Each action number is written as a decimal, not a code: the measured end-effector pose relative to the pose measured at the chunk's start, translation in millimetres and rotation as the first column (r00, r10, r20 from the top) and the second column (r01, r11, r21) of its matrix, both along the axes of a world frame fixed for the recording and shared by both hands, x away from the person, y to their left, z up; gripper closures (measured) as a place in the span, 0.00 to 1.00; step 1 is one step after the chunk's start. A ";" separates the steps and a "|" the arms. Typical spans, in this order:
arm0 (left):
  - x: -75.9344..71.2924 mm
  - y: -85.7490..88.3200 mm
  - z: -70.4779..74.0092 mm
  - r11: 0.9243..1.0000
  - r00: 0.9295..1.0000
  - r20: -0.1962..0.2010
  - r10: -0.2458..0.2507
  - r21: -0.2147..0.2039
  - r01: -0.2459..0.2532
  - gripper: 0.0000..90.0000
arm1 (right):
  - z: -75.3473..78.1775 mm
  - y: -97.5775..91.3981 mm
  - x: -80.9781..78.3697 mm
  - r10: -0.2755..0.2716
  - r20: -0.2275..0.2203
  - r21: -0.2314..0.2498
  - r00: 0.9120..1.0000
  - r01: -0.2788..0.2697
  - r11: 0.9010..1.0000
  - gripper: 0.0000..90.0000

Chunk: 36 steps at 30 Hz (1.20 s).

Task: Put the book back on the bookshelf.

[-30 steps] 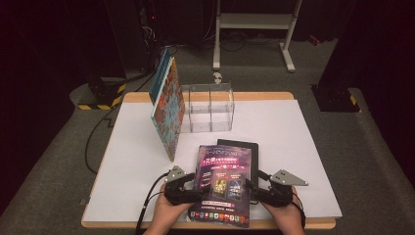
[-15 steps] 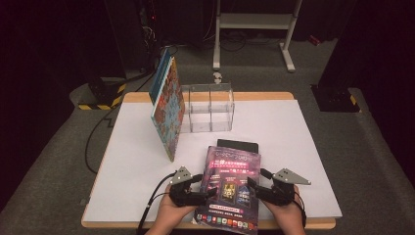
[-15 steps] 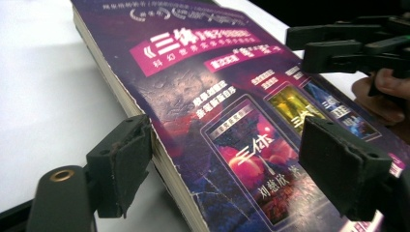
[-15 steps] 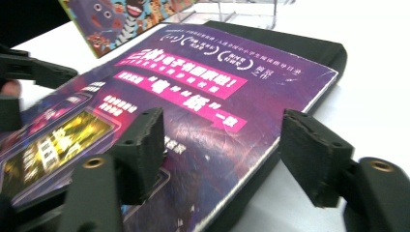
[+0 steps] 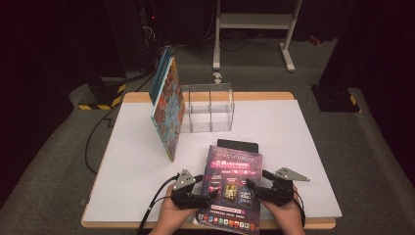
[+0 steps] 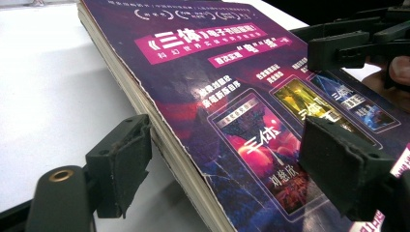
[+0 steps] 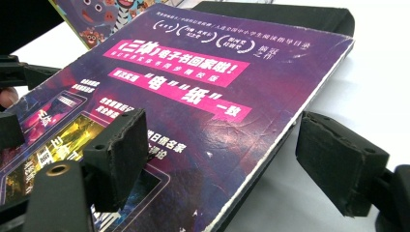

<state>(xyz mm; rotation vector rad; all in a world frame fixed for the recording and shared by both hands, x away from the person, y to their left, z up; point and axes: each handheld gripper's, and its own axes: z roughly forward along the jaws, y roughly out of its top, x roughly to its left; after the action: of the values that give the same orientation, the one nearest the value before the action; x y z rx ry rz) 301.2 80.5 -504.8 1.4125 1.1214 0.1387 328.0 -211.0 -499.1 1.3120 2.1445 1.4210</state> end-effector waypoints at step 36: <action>28.0 -8.4 4.3 0.999 1.000 0.007 0.009 0.043 -0.009 0.23 | 16.3 3.5 20.8 -0.039 0.014 -0.105 0.999 0.041 0.994 0.42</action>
<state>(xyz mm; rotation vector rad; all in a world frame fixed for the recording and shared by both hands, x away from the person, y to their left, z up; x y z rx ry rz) 329.2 72.1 -500.5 1.4443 1.1250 0.1753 348.8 -207.5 -482.8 1.2978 2.1416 1.2791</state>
